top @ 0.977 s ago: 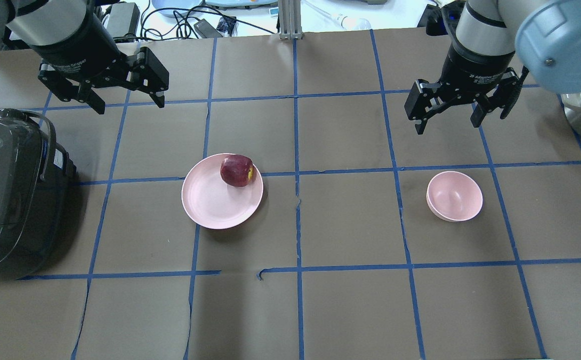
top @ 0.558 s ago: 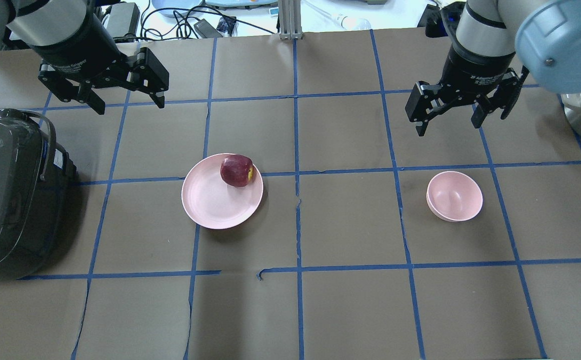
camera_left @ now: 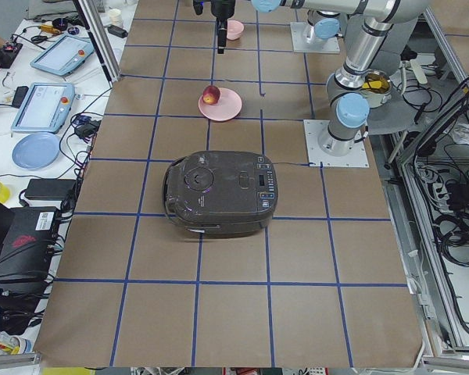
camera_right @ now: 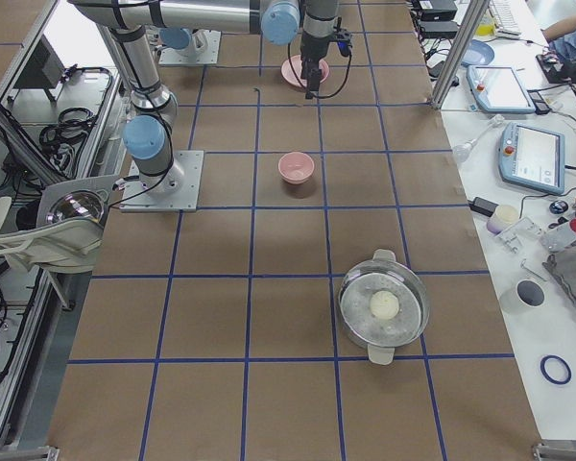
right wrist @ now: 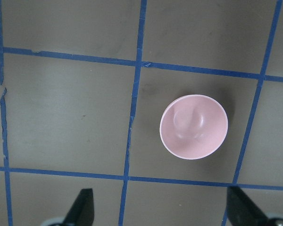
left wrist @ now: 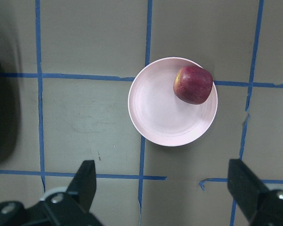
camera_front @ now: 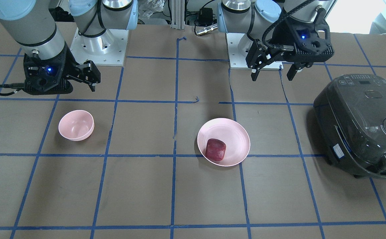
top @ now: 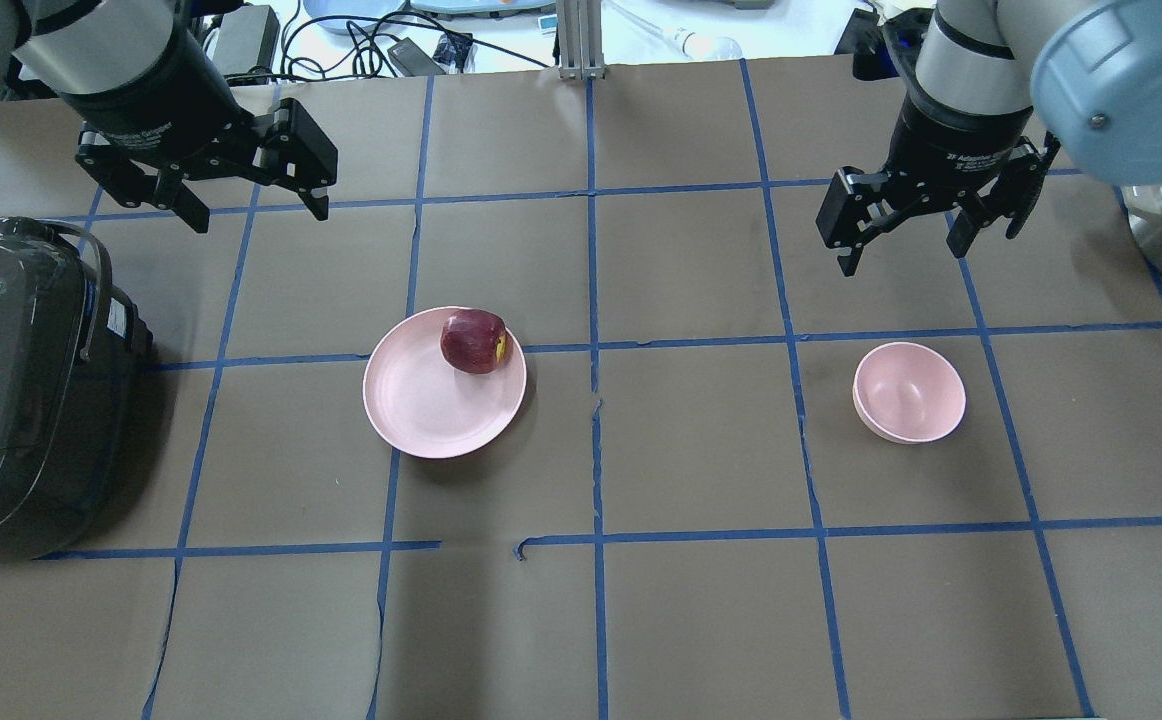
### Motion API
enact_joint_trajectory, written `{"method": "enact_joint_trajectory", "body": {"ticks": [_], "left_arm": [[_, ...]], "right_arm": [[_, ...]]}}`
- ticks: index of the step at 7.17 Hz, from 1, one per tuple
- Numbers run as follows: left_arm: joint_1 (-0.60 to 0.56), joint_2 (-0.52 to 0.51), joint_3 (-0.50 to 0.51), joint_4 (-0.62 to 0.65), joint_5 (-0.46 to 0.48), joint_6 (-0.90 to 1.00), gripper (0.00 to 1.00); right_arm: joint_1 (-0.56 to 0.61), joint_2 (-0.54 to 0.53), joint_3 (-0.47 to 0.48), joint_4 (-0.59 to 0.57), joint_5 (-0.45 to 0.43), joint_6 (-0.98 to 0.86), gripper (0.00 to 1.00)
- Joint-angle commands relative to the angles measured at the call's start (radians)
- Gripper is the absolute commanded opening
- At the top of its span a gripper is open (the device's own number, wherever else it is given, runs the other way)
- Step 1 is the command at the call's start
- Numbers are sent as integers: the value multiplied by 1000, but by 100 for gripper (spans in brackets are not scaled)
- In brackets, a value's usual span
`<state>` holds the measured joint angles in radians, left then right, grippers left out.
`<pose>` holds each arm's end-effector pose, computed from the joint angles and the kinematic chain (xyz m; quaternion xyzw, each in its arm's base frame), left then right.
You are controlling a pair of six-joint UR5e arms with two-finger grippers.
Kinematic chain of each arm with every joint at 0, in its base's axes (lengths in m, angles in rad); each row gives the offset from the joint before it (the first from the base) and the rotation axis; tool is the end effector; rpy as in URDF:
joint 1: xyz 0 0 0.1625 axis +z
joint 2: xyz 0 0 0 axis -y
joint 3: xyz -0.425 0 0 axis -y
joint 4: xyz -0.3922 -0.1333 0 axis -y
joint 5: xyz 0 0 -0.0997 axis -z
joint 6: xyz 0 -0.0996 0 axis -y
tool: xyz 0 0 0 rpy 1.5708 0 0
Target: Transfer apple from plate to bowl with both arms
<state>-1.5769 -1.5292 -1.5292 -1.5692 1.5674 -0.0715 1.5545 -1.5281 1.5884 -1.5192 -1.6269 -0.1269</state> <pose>-0.1366 -0.4801 0.5289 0.0326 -0.9986 0.0423 0.0033 0.1196 -0.4996 0.4535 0.0567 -0.9964 -0.0578 0.0239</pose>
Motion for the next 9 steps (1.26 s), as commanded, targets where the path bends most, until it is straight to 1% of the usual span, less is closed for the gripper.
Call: {"method": "enact_joint_trajectory", "body": {"ticks": [1, 3, 4, 6, 7, 8, 9], "left_arm": [[0, -3, 1, 1, 5, -1, 100], [-2, -3, 4, 0, 8, 1, 99], [5, 13, 4, -41, 13, 1, 100], [5, -15, 17, -43, -10, -10, 100], [5, -40, 15, 12, -30, -13, 100], [-21, -86, 15, 40, -33, -14, 100], [-56, -144, 12, 113, -35, -71, 99]], "right_arm": [[-1, 0, 1, -1, -1, 0, 100], [-1, 2, -1, -2, -2, 0, 100], [-1, 0, 1, -2, -2, 0, 100], [-1, 2, 1, -12, -2, 0, 100], [-8, 8, 1, -22, -1, 13, 100], [-45, 17, 2, -24, 4, -3, 100], [-104, 32, 2, -22, 15, -22, 100]]}}
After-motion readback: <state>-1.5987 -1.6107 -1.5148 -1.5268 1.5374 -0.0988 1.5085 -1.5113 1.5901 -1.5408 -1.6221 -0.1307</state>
